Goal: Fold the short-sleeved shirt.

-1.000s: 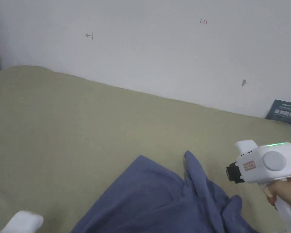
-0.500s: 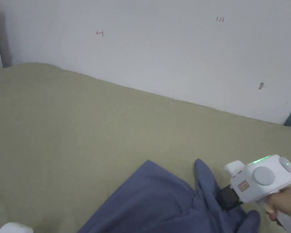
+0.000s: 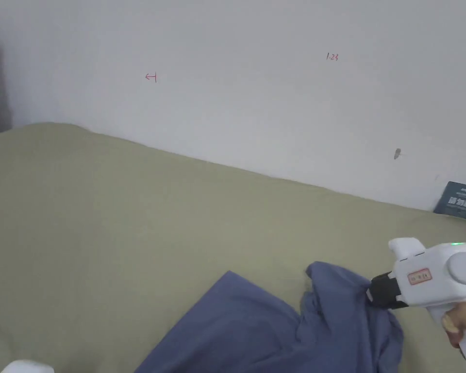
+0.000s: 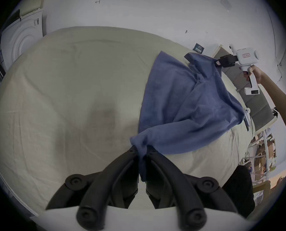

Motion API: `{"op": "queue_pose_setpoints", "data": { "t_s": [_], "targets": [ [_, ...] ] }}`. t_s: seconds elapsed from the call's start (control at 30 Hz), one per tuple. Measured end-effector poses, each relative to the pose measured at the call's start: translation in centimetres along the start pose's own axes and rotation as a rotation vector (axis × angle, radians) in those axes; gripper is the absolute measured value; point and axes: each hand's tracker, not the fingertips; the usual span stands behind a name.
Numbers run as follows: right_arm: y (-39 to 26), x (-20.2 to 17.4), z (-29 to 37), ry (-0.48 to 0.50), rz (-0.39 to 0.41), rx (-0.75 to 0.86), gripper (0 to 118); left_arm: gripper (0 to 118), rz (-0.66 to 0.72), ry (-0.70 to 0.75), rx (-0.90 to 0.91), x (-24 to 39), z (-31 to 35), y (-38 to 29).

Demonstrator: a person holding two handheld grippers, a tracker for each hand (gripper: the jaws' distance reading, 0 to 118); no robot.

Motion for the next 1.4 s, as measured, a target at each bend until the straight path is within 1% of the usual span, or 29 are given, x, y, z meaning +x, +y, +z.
{"op": "queue_pose_setpoints", "data": {
  "t_s": [0.03,0.07,0.1,0.17,0.27,0.33,0.4,0.47,0.57,0.67,0.7,0.73,0.8,0.93,1.17,1.23,1.3,1.4],
  "targets": [
    [0.1,0.1,0.7,-0.022,-0.008,0.015,10,8,0.001,0.002,0.014,0.1,0.3,0.2],
    [0.3,0.4,1.7,-0.042,-0.035,0.037,10,8,0.002,-0.003,0.032,0.3,0.9,0.3],
    [0.4,0.1,3.2,-0.047,-0.063,0.071,10,8,-0.001,-0.010,0.050,0.4,1.4,0.6],
    [0.8,0.5,5.6,-0.052,-0.083,0.139,10,8,-0.013,-0.012,0.100,0.6,2.4,1.7],
    [1.8,0.7,9.5,-0.112,-0.090,0.229,10,8,-0.012,0.009,0.178,0.4,4.0,4.1],
    [2.5,1.0,12.1,-0.123,-0.108,0.278,10,8,-0.002,0.014,0.231,-0.2,5.0,6.4],
    [3.6,1.1,14.8,-0.158,-0.106,0.340,10,8,-0.010,0.012,0.283,-0.3,6.5,9.2],
    [4.5,1.2,17.1,-0.195,-0.099,0.402,10,8,-0.050,0.034,0.340,0.1,7.8,12.0],
    [6.3,1.8,20.0,-0.229,-0.130,0.467,10,8,-0.091,0.074,0.379,0.3,9.4,16.5],
    [8.0,2.4,22.1,-0.252,-0.113,0.509,10,7,-0.142,0.134,0.423,1.5,11.0,20.9],
    [8.5,2.4,22.8,-0.254,-0.113,0.527,10,7,-0.140,0.139,0.433,1.7,11.4,22.5],
    [9.1,2.5,23.2,-0.253,-0.117,0.529,10,7,-0.144,0.145,0.440,2.2,11.8,23.7],
    [10.4,2.9,23.8,-0.291,-0.119,0.552,10,8,-0.139,0.167,0.466,2.8,12.6,26.6],
    [12.6,3.7,24.7,-0.316,-0.136,0.610,10,7,-0.188,0.230,0.520,4.2,13.7,31.2],
    [16.1,4.5,24.8,-0.397,-0.125,0.729,10,7,-0.219,0.327,0.603,5.2,13.9,38.2],
    [17.0,4.8,24.8,-0.412,-0.118,0.772,10,7,-0.207,0.352,0.623,5.3,13.8,39.6],
    [18.0,5.2,24.7,-0.438,-0.105,0.815,10,7,-0.175,0.339,0.643,4.7,13.3,41.4],
    [19.5,5.7,24.4,-0.454,-0.111,0.855,10,7,-0.156,0.345,0.687,4.8,12.7,42.7]
  ]
}}
